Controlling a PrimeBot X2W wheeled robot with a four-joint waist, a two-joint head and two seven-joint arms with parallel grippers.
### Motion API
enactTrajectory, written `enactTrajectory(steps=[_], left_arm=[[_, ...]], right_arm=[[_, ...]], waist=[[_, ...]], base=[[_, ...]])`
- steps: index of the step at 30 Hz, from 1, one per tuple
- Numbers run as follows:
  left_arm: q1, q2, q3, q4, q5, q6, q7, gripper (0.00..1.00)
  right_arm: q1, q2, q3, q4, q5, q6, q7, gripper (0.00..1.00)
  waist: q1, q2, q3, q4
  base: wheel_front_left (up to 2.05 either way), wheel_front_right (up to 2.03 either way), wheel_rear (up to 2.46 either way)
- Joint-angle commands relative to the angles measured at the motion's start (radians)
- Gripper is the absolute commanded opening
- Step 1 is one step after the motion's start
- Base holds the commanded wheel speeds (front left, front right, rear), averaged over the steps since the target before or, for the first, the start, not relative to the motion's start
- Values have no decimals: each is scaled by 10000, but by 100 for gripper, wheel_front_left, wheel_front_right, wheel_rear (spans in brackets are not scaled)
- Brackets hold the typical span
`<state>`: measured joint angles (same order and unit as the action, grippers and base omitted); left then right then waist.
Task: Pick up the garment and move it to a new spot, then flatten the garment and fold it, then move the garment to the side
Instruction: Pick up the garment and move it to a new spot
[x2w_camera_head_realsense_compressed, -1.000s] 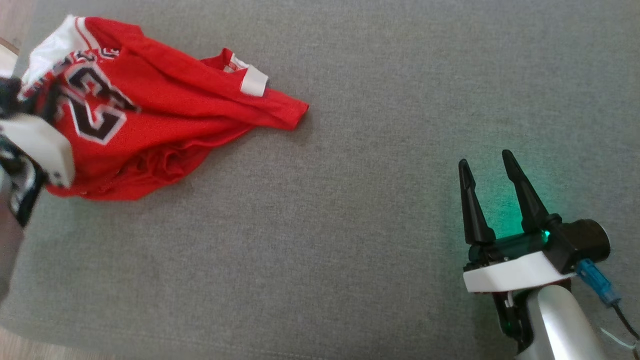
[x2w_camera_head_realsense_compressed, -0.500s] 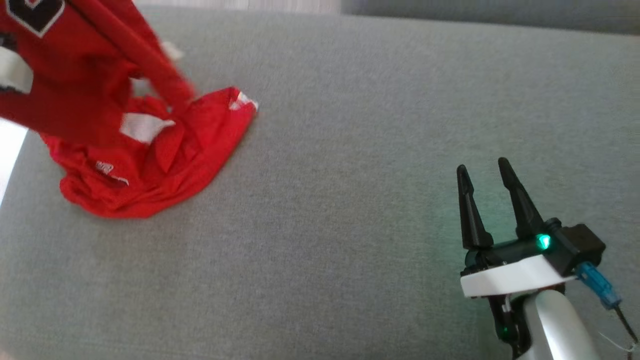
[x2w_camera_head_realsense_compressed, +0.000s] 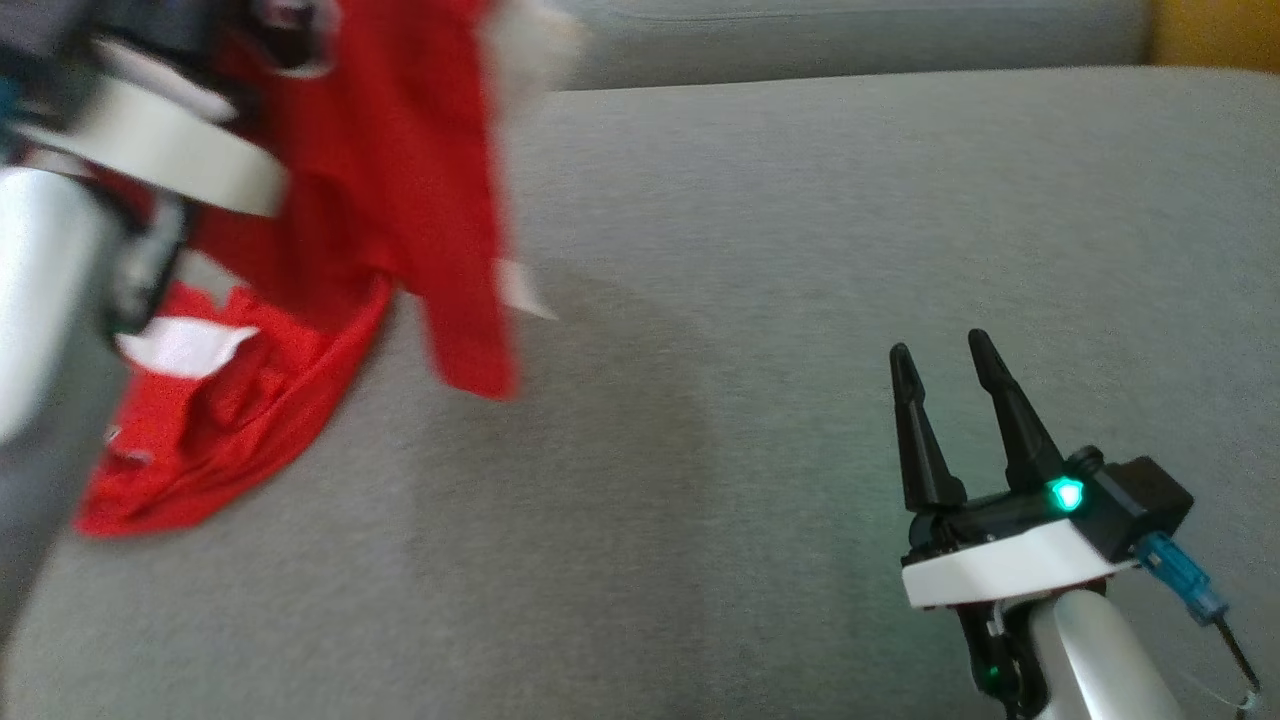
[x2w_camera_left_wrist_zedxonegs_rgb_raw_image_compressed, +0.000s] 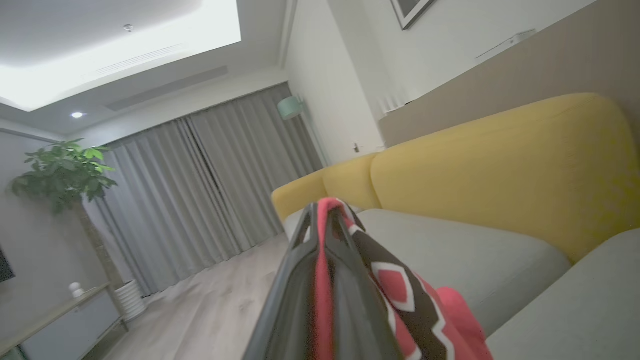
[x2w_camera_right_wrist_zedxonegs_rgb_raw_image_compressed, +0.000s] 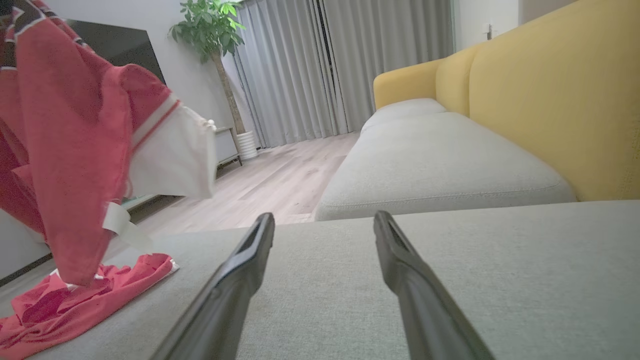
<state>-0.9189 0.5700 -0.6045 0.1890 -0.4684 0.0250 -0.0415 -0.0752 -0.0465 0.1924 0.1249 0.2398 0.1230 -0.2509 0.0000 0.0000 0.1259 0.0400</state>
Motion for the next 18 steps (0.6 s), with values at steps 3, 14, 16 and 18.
enactTrajectory(steps=[3, 14, 16, 18], left_arm=[[-347, -113, 167, -956, -120, 272, 392, 0], [-150, -1543, -807, -568, 1, 649, 555, 100], [-85, -1635, -994, 54, 74, 526, 359, 100], [-39, -1654, -1064, 667, 207, 506, -19, 100]], right_arm=[[-514, -37, 244, -431, 140, 77, -109, 100], [-871, -37, 94, -729, 452, 77, -109, 100], [-910, -37, 81, -762, 487, 77, -109, 100], [-927, -37, 66, -797, 510, 77, -109, 100]], waist=[[0, 0, 43, -1014], [0, 0, 758, -2965], [0, 0, 868, -3103], [0, 0, 934, -3153]], base=[[0, 0, 0], [0, 0, 0], [0, 0, 0], [0, 0, 0]])
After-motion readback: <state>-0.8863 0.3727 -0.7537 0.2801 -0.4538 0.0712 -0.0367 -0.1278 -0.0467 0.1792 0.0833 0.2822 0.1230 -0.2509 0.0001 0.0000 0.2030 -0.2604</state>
